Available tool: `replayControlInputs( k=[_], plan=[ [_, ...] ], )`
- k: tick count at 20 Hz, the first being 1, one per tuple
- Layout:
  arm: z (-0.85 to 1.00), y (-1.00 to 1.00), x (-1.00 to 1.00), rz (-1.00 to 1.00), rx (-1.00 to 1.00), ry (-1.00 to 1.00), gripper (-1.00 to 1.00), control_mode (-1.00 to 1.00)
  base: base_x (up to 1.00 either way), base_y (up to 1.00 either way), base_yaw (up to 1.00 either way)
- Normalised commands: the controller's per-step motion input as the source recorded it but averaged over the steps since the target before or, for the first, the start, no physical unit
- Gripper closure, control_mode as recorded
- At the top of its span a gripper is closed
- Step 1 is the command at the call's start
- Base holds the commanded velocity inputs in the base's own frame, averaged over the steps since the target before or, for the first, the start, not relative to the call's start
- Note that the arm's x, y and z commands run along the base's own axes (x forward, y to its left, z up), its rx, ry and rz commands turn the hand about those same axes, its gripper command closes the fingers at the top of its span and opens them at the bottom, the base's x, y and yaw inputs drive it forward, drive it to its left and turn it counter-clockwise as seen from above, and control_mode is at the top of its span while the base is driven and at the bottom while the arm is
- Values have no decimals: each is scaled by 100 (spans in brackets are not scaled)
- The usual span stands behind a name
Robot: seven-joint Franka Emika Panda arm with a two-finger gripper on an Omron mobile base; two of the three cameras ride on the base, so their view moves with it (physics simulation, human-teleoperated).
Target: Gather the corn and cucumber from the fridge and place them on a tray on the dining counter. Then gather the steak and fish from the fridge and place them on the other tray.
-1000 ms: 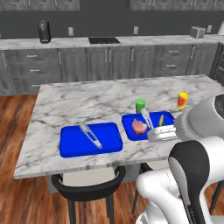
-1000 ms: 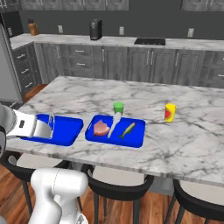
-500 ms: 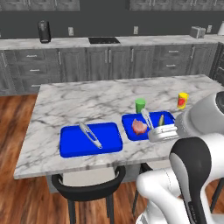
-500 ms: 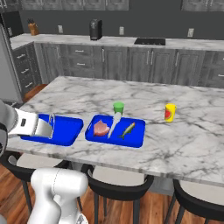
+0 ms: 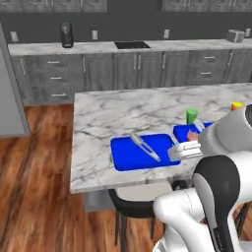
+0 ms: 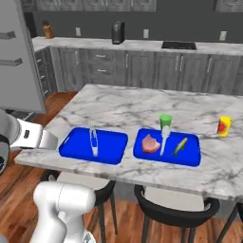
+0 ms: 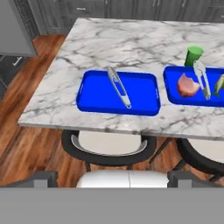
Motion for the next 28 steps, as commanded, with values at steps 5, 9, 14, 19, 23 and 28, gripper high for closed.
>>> replayControlInputs(
  k=[5,9,14,19,23,28],
  plan=[
    [0,0,0,0,0,0,-100,100,0,100,6],
    [0,0,0,0,0,0,-100,100,-1,100,11],
    [0,0,0,0,0,0,-100,100,0,100,17],
    [0,0,0,0,0,0,-100,100,13,95,31],
    [0,0,0,0,0,0,-100,100,35,67,44],
    [0,0,0,0,0,0,-100,100,54,25,49]
  ],
)
